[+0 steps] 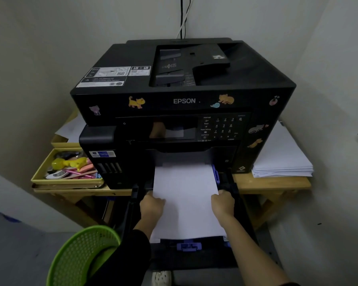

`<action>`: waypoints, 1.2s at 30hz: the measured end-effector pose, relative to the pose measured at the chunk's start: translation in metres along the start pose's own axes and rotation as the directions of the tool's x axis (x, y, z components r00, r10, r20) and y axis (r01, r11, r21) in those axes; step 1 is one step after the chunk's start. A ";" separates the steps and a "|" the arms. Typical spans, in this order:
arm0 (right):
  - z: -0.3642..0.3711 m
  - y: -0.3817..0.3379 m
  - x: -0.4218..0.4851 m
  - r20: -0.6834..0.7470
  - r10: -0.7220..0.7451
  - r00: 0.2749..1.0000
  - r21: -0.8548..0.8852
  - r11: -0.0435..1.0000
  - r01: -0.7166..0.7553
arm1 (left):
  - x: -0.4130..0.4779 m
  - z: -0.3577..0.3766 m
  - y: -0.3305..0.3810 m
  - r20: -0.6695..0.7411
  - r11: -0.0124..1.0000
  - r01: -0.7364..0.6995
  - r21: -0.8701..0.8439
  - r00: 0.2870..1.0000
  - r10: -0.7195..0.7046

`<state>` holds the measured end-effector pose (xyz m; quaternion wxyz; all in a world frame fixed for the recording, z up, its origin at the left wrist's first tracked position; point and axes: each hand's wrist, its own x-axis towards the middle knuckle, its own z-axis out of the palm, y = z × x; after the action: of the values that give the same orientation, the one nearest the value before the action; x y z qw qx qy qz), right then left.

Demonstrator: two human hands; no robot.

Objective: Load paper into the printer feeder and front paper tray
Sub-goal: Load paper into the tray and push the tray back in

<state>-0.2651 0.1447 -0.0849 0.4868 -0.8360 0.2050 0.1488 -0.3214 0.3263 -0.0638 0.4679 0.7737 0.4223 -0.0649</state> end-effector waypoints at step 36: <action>0.008 0.001 -0.002 -0.084 0.052 0.995 0.050 0.998 -0.048 | 0.008 0.001 0.004 0.057 0.981 0.131 0.144 0.988 -0.140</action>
<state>-0.2680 0.1518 -0.0885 0.4934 -0.8243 0.2502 0.1203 -0.3133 0.3295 -0.0654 0.4210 0.7713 0.4525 -0.1520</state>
